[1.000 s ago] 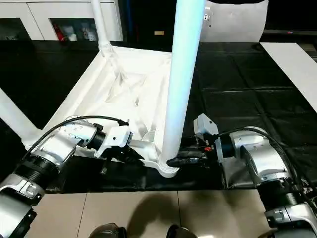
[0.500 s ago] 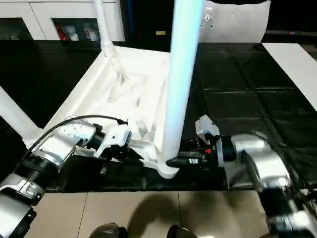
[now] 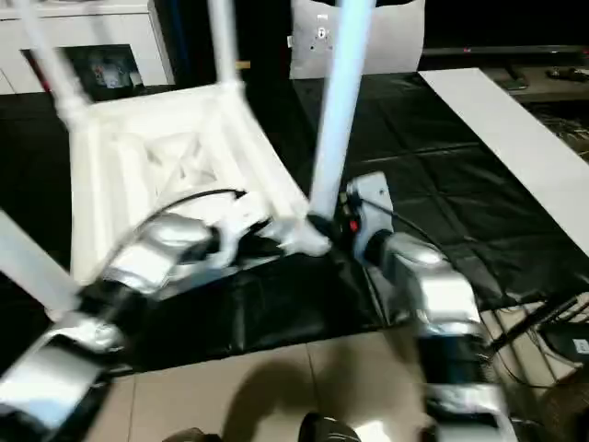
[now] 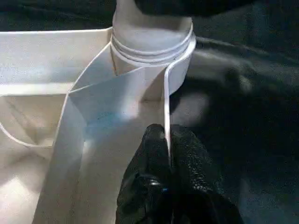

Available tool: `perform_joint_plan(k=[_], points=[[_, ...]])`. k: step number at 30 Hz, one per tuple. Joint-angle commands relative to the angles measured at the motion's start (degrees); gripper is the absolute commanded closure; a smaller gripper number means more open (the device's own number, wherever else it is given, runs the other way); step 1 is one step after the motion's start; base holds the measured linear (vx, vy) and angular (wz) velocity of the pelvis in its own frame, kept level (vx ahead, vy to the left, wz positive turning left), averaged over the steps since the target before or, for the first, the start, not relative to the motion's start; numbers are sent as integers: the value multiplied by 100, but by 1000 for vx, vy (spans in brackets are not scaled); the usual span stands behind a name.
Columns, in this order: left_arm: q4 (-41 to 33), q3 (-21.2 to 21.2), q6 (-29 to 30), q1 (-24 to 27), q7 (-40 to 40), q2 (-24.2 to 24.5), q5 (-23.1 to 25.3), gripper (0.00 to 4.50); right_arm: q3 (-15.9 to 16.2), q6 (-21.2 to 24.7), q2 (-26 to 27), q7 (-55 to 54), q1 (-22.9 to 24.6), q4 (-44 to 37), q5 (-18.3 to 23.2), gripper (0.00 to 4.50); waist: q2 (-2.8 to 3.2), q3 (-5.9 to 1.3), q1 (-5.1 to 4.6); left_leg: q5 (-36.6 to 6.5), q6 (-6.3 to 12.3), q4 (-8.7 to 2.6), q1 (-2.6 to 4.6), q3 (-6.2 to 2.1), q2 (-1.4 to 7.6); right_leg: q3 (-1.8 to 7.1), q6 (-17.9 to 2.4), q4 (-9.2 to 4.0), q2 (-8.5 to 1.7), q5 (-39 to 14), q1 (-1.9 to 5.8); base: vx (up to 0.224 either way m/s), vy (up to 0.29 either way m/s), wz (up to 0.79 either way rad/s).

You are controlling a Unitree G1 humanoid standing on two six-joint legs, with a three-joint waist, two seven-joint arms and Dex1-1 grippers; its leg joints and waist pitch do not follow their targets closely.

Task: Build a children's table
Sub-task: Rotate leg to tighten

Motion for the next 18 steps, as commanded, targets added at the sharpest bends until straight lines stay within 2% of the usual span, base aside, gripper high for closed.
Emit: perform_joint_plan(k=[1,2,4,5,6,8,9,10,11,14,18], points=[[-186,77,-198,-244,137,-319,-152,450,256,-138,295,86,53,12,103,187,-39,-510,61,-355,477,-394,-16,-270,483,494,-304,-343,-622,-1852,359,0,0,0],[-188,66,-201,-249,145,-317,-140,450,225,-148,314,51,58,-1,98,179,-40,-524,68,-229,525,-390,-21,-274,496,508,-362,-304,-621,-1630,355,0,0,0],[-222,30,-216,-232,113,-256,-114,450,198,-185,268,79,95,-52,111,154,-56,-574,104,207,712,-350,-51,-273,495,555,-603,-154,-626,-888,355,0,0,0],[-235,25,-214,-225,106,-243,-108,450,207,-192,248,92,105,-68,120,154,-52,-566,125,396,864,-344,-65,-262,494,567,-771,-95,-628,-557,345,0,0,0],[-290,6,-254,-181,-4,-149,-107,450,270,-247,82,245,169,-127,122,138,-59,-541,145,302,948,-346,-68,-234,474,558,-789,-132,-629,-670,344,0,0,0],[-304,-17,-357,-145,-121,-52,-95,450,258,-241,-77,413,249,-179,147,121,-56,-514,197,-2,903,-355,-60,-205,442,535,-599,-236,-613,-1260,362,0,0,0],[-332,-26,-407,-106,-223,20,-105,450,230,-283,-194,567,288,-190,189,110,-57,-511,208,-54,878,-358,-59,-205,441,530,-534,-253,-611,-1393,366,0,0,0],[-341,-29,-423,-93,-255,43,-109,450,222,-303,-233,616,300,-189,206,101,-51,-515,219,-73,851,-362,-60,-218,461,532,-500,-245,-613,-1445,374,0,0,0],[-380,-40,-499,-45,-361,124,-116,450,187,-336,-369,754,326,-179,233,93,-47,-510,234,-104,801,-375,-32,-234,499,532,-468,-249,-594,-1474,339,0,0,0],[-447,-65,-606,42,-606,304,-134,450,97,-393,-675,1119,347,-142,323,66,-38,-504,255,-245,706,-383,-22,-230,505,543,-470,-259,-609,-1584,341,0,0,0],[-504,-164,-921,151,-1213,674,-161,450,-56,-402,-1378,2096,265,-15,652,41,-45,-507,280,-295,705,-376,-33,-224,496,549,-442,-256,-608,-1570,349,0,0,0]])
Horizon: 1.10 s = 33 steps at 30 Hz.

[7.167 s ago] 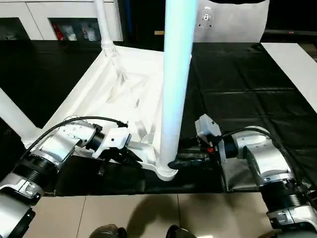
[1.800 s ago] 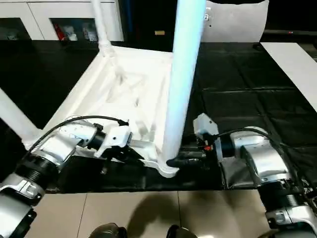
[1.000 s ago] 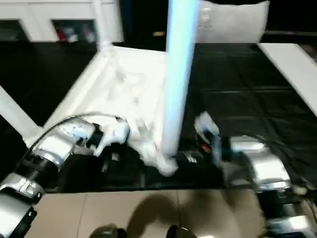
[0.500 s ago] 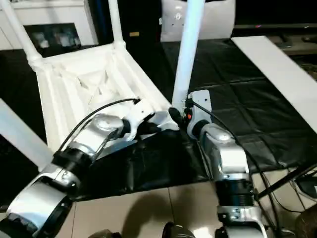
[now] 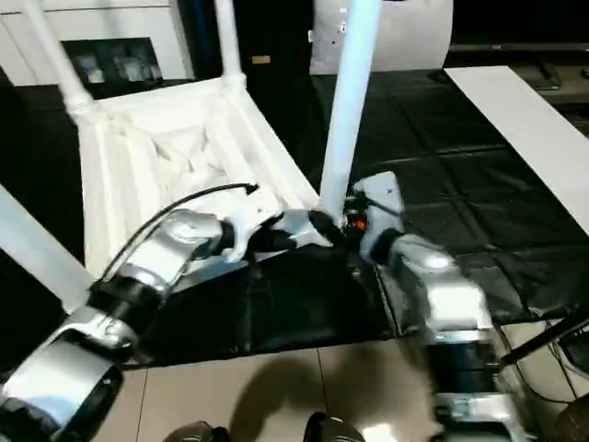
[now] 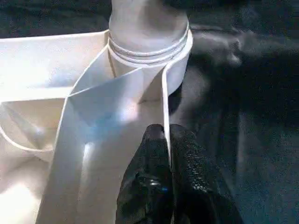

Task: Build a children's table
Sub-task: Rotate leg to tighten

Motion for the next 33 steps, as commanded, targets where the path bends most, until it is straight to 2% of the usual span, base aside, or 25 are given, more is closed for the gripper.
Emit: perform_joint_plan(k=[1,4,6,7,8,9,12,15,18,24,33], points=[[-330,-107,-425,-15,-585,201,-179,450,-14,-203,-433,863,-30,98,184,16,-66,-517,38,-317,710,-377,30,-226,486,531,-416,-340,-612,-1523,465,0,0,0],[-415,-182,-553,33,-972,355,-226,450,128,-434,-779,1529,-2,96,236,6,-69,-521,76,-270,756,-372,25,-223,493,527,-411,-315,-602,-1483,466,0,0,0],[-489,-268,-1043,120,-1399,511,-290,450,331,-964,-1062,2076,41,191,134,3,-69,-532,126,-196,824,-361,29,-211,509,535,-472,-287,-603,-1339,444,0,0,0],[-547,-322,-1112,162,-1659,613,-321,450,437,-1227,-1184,2233,31,306,27,3,-58,-528,151,-194,822,-368,29,-217,517,527,-508,-283,-607,-1348,438,0,0,0],[-547,-322,-1112,162,-1659,613,-321,450,437,-1227,-1184,2233,31,306,27,3,-56,-538,166,-191,799,-368,41,-218,529,526,-533,-274,-615,-1348,433,0,0,0],[-591,-401,-1241,199,-2028,765,-356,450,547,-1532,-1318,2535,-7,458,-23,3,-49,-536,193,-171,774,-371,55,-214,545,535,-574,-271,-610,-1355,417,0,0,0],[-590,-451,-1389,199,-2254,861,-384,450,595,-1646,-1390,2984,-20,455,116,3,-47,-531,316,-232,732,-379,78,-201,580,558,-668,-252,-615,-1342,406,0,0,0],[-646,-547,-1555,201,-2563,980,-403,450,678,-1537,-1451,3660,-25,385,394,3,-53,-533,379,-310,732,-377,77,-203,589,564,-681,-246,-630,-1403,410,0,0,0],[-694,-582,-1625,218,-2741,1016,-432,450,799,-1630,-1474,3882,-25,434,413,36,-59,-524,406,-355,654,-385,75,-198,578,559,-639,-275,-633,-1576,412,0,0,0],[-735,-664,-1733,202,-2897,1029,-433,450,1068,-1660,-1331,4214,-103,628,459,85,-62,-512,408,-468,539,-392,64,-204,546,534,-438,-340,-616,-1946,413,0,0,0],[-730,-652,-1759,187,-2960,1013,-431,450,1144,-1786,-1188,4241,-277,987,414,167,-60,-509,391,-446,535,-394,55,-210,555,535,-480,-323,-616,-1831,411,0,0,0]])
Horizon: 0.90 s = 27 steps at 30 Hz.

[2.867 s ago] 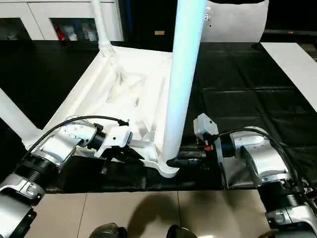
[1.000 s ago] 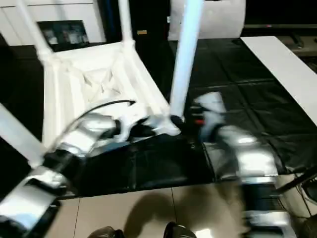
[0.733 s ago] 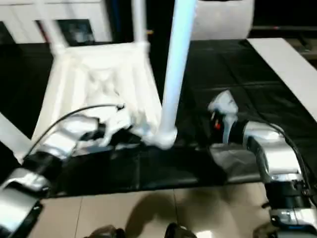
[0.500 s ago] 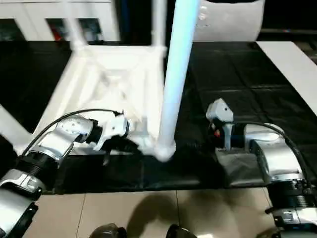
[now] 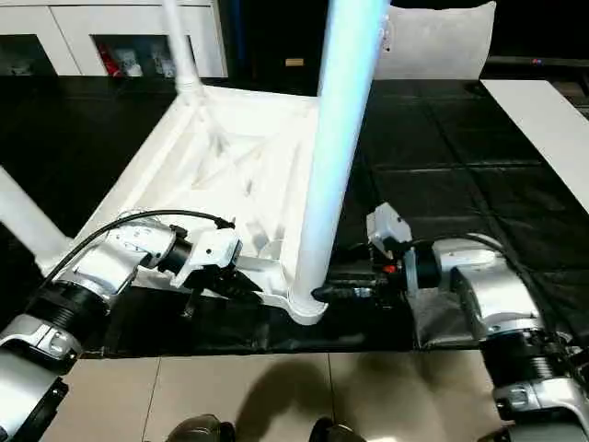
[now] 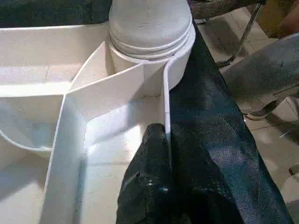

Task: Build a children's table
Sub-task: Rotate leg to tighten

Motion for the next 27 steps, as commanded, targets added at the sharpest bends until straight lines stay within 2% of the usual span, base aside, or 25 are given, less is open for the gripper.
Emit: perform_joint_plan(k=[1,3,5,10,17,21,23,24,25,26,27], points=[[-398,-72,-180,-112,-232,-45,-71,450,27,-39,-1,-14,-151,61,5,174,-58,-507,-28,-461,529,-430,53,-212,539,529,-470,-369,-604,-1864,416,0,0,0],[-408,-80,-181,-107,-239,-39,-81,450,70,-5,28,45,-160,23,49,180,-63,-507,-31,-481,528,-429,52,-209,532,527,-437,-380,-604,-1927,419,0,0,0],[-402,-91,-190,-110,-236,-32,-92,450,109,4,43,111,-154,2,63,207,-57,-508,-30,-469,529,-429,58,-207,533,528,-422,-383,-602,-1944,414,0,0,0],[-343,-84,-226,-117,-235,-32,-79,450,163,-55,91,214,-129,8,44,248,-56,-511,-27,-405,548,-430,58,-216,551,537,-485,-352,-606,-1801,406,0,0,0],[-339,-47,-79,-101,-142,-60,-89,450,210,104,114,230,7,-157,152,259,-48,-502,-29,-453,520,-435,61,-212,548,540,-468,-371,-605,-1862,410,0,0,0],[-351,143,487,-147,412,-274,-102,450,-98,697,463,-537,226,-621,471,260,-44,-498,-35,-413,485,-447,65,-227,583,552,-494,-357,-610,-1807,401,0,0,0],[-335,208,742,-203,694,-391,-75,450,-160,827,661,-1032,265,-776,419,260,-50,-482,-53,-534,399,-456,73,-232,556,527,-438,-409,-617,-2021,410,0,0,0],[-325,230,842,-228,809,-446,-63,450,-166,819,742,-1240,278,-833,350,264,-52,-468,-77,-617,325,-453,73,-218,510,516,-353,-450,-620,-2235,406,0,0,0],[-335,273,1048,-255,1001,-563,-69,450,-188,1106,895,-1666,251,-901,267,264,-62,-461,-118,-668,276,-454,67,-219,476,494,-249,-491,-616,-2437,423,0,0,0],[-337,281,1087,-259,1037,-586,-70,450,-192,1168,924,-1747,245,-913,253,267,-71,-452,-162,-650,258,-453,54,-221,469,486,-204,-499,-595,-2475,431,0,0,0],[-336,339,1355,-301,1355,-788,-66,450,-259,1452,1192,-2374,182,-951,126,277,-72,-441,-218,-670,240,-448,29,-229,443,455,-65,-539,-577,-2661,447,0,0,0]])
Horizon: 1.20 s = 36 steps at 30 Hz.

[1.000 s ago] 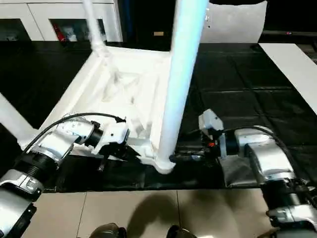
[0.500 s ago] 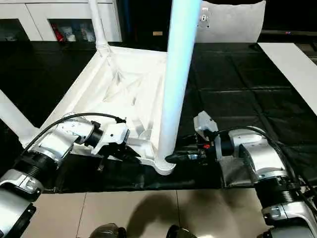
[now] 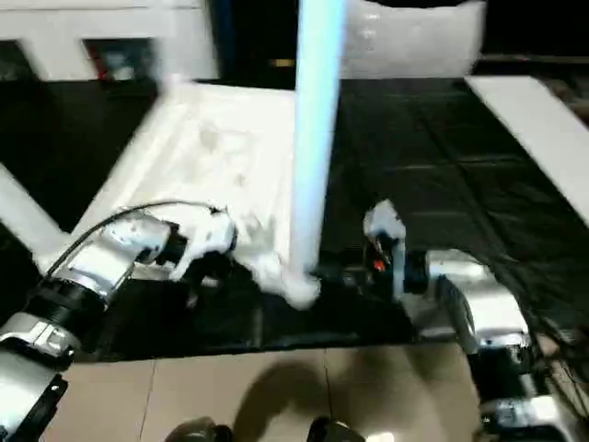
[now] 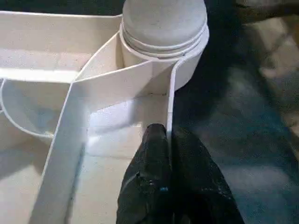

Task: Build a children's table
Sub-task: Rotate leg to tighten

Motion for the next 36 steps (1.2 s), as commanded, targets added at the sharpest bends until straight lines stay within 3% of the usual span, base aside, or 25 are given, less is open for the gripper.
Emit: perform_joint_plan(k=[1,4,6,7,10,12,15,18,27,32,36], points=[[-303,-8,316,-251,497,-679,-244,450,238,351,670,-1012,-238,-310,-159,287,-74,-444,-27,-630,215,-439,16,-248,434,433,1,-545,-580,-2719,428,0,0,0],[-275,64,601,-309,1037,-963,-170,450,163,497,1019,-1822,-314,-330,-476,300,-78,-456,-198,-661,221,-406,-8,-240,349,377,181,-614,-567,-2895,448,0,0,0],[-161,173,863,-409,1679,-1299,-109,450,-11,806,1440,-2766,-437,-303,-654,323,-64,-480,-239,-525,342,-408,-15,-244,373,398,162,-583,-549,-2629,453,0,0,0],[-98,274,1003,-470,2164,-1574,-79,450,-170,971,1783,-3524,-556,-229,-747,323,-54,-492,-267,-425,375,-406,-28,-262,402,392,44,-549,-549,-2400,434,0,0,0],[-89,377,1090,-514,2610,-1883,-40,450,-278,977,2095,-4132,-656,-163,-839,323,-44,-541,-302,-133,502,-397,-27,-275,452,455,-275,-420,-577,-1688,432,0,0,0],[-137,381,1133,-507,2726,-1980,1,450,-319,901,2205,-4329,-643,-209,-938,323,-29,-547,-289,8,627,-396,-15,-267,473,484,-414,-373,-584,-1366,421,0,0,0],[-232,305,1150,-463,2758,-2002,89,450,-354,744,2249,-4378,-603,-246,-982,289,-28,-548,-252,75,771,-395,5,-254,491,510,-573,-325,-603,-1088,425,0,0,0],[-315,246,1153,-395,2676,-1937,126,450,-313,593,2106,-4245,-488,-364,-1054,265,-30,-542,-228,12,770,-403,10,-243,491,524,-598,-323,-611,-1125,436,0,0,0],[-264,326,1049,-275,2541,-1335,255,450,-618,397,1276,-3732,-4,-784,-898,189,-24,-569,-55,-99,705,-403,41,-222,496,533,-482,-348,-614,-1307,442,0,0,0],[-411,120,593,-132,1838,-818,242,450,-482,121,286,-2008,216,-977,-496,147,-27,-579,26,-211,766,-398,32,-228,495,520,-381,-349,-613,-1335,459,0,0,0],[-436,-16,300,-101,1399,-610,231,450,-276,-240,-223,-1039,292,-960,-356,103,-47,-558,35,-411,702,-393,26,-205,460,503,-288,-409,-600,-1749,455,0,0,0]])
